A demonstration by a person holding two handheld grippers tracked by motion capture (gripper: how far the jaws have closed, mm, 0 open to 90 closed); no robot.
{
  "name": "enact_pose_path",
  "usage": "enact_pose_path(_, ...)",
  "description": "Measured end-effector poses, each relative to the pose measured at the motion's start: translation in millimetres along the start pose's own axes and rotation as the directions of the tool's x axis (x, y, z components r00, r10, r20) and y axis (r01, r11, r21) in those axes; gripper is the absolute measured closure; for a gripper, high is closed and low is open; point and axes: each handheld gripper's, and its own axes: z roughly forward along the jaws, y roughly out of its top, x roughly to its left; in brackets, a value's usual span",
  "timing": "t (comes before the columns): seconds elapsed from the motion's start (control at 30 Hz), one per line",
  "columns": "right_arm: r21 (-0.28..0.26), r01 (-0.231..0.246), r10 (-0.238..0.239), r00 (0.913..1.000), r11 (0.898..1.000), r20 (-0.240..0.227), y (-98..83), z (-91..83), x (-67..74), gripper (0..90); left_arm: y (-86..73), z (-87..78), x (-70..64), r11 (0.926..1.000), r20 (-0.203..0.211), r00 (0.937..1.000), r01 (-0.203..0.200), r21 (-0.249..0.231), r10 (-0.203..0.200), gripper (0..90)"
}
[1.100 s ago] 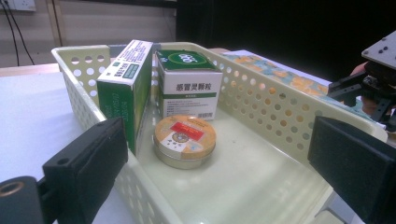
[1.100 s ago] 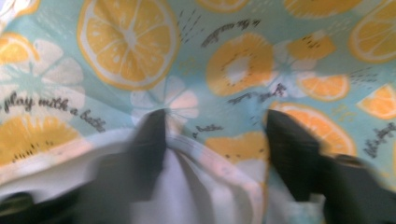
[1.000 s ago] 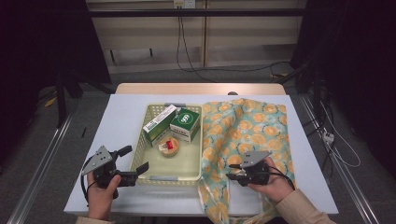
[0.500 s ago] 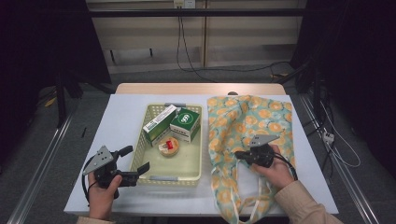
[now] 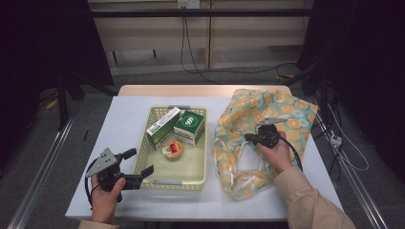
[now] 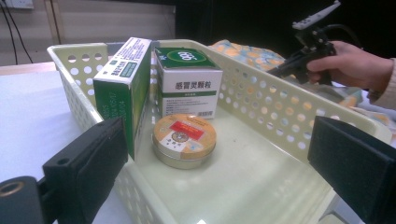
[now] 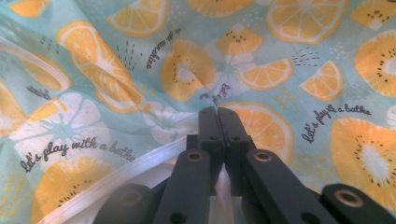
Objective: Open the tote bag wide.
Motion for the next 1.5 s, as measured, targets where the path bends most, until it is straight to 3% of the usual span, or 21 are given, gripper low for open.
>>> enact_pose_path(0.07, 0.01, 0.035, -0.035, 0.9993, 0.999, 0.009, 3.1, 3.7, -0.5, 84.7, 0.0, 0.0, -0.1, 1.0, 0.003, 1.0, 0.001, -0.002, -0.001, 4.9)
enact_pose_path(0.13, 0.001, 0.049, -0.049, 0.9987, 0.999, 0.016, 3.9, 2.0, -0.5, 65.7, -0.2, 0.0, -0.2, 1.0, 0.003, 1.0, 0.002, 0.001, -0.002, 4.9)
enact_pose_path(0.2, 0.007, 0.064, -0.064, 0.9979, 0.998, -0.006, 3.9, -4.8, 1.5, 59.6, -0.5, 0.1, 0.5, 1.0, 0.004, 1.0, -0.002, 0.003, 0.002, 4.9)
enact_pose_path(0.3, 0.003, 0.141, -0.141, 0.9899, 0.99, -0.016, 1.8, -20.5, 11.4, 45.6, -0.6, -0.1, 0.6, 1.0, 0.004, 1.0, -0.001, 0.003, 0.001, 4.9)
enact_pose_path(0.4, 0.009, 0.167, -0.167, 0.9848, 0.986, -0.048, -5.2, -35.5, 21.5, 39.9, -0.2, -0.7, 0.1, 1.0, 0.002, 1.0, 0.001, 0.001, -0.001, 4.9)
enact_pose_path(0.5, -0.012, 0.154, -0.154, 0.9842, 0.988, -0.087, -14.0, -49.3, 29.8, 35.7, 0.1, -1.2, -0.7, 1.0, -0.004, 1.0, 0.003, 0.001, -0.003, 4.9)
enact_pose_path(0.7, -0.049, 0.177, -0.182, 0.9728, 0.983, -0.143, -20.2, -74.2, 50.4, 32.9, 0.4, -0.3, -2.5, 0.9999, -0.002, 1.0, -0.006, 0.008, 0.006, 4.9)
enact_pose_path(0.8, -0.057, 0.223, -0.23, 0.9576, 0.973, -0.174, -22.6, -78.8, 69.6, 31.2, 0.5, 0.2, -3.6, 1.0, -0.002, 1.0, -0.003, 0.006, 0.003, 4.9)
enact_pose_path(0.9, -0.06, 0.247, -0.254, 0.9357, 0.967, -0.244, -25.8, -79.4, 90.1, 31.4, 0.7, -0.2, -3.6, 1.0, 0.0, 1.0, -0.008, 0.003, 0.008, 4.9)
enact_pose_path(1.0, -0.069, 0.28, -0.287, 0.9105, 0.958, -0.297, -27.0, -82.3, 108.0, 31.3, 1.0, -1.1, -3.6, 1.0, 0.001, 1.0, -0.008, 0.003, 0.008, 4.9)
enact_pose_path(1.07, -0.077, 0.312, -0.32, 0.8867, 0.947, -0.334, -28.7, -85.1, 119.8, 31.5, 1.2, -1.4, -3.4, 1.0, 0.0, 1.0, -0.009, 0.003, 0.009, 4.9)
enact_pose_path(1.1, -0.071, 0.328, -0.332, 0.8784, 0.942, -0.344, -30.9, -84.2, 125.2, 31.6, 1.0, -1.3, -3.3, 1.0, 0.001, 1.0, -0.008, 0.002, 0.008, 4.9)
enact_pose_path(1.17, -0.018, 0.372, -0.355, 0.8698, 0.928, -0.343, -39.2, -74.1, 134.2, 35.8, 0.6, -0.3, -3.4, 1.0, 0.003, 1.0, -0.007, 0.004, 0.007, 4.9)
enact_pose_path(1.23, 0.009, 0.406, -0.385, 0.8721, 0.914, -0.302, -44.9, -63.7, 135.3, 44.5, 0.8, 0.0, -4.1, 0.9999, 0.005, 1.0, -0.008, 0.006, 0.008, 4.9)
enact_pose_path(1.27, 0.015, 0.404, -0.384, 0.879, 0.915, -0.283, -46.0, -59.0, 133.6, 50.5, 1.0, -0.2, -4.4, 0.9999, 0.006, 0.9999, -0.012, 0.008, 0.012, 4.9)
enact_pose_path(1.3, 0.016, 0.386, -0.367, 0.8879, 0.922, -0.277, -45.7, -55.0, 131.1, 58.3, 1.1, -0.2, -4.9, 0.9999, 0.006, 0.9999, -0.01, 0.006, 0.01, 4.9)
enact_pose_path(1.37, 0.001, 0.374, -0.36, 0.8922, 0.927, -0.273, -44.1, -49.1, 125.9, 79.8, 1.0, -0.3, -5.2, 0.9999, 0.004, 0.9999, -0.013, 0.007, 0.013, 4.9)
enact_pose_path(1.43, -0.005, 0.322, -0.309, 0.9017, 0.947, -0.303, -41.2, -41.7, 119.7, 87.4, 0.7, -0.8, -5.3, 0.9999, 0.002, 0.9999, -0.013, 0.009, 0.013, 4.9)
enact_pose_path(1.5, 0.0, 0.318, -0.304, 0.9063, 0.948, -0.294, -38.1, -36.4, 117.7, 89.3, 0.2, -2.1, -5.3, 0.9999, -0.002, 0.9999, -0.011, 0.007, 0.011, 4.9)
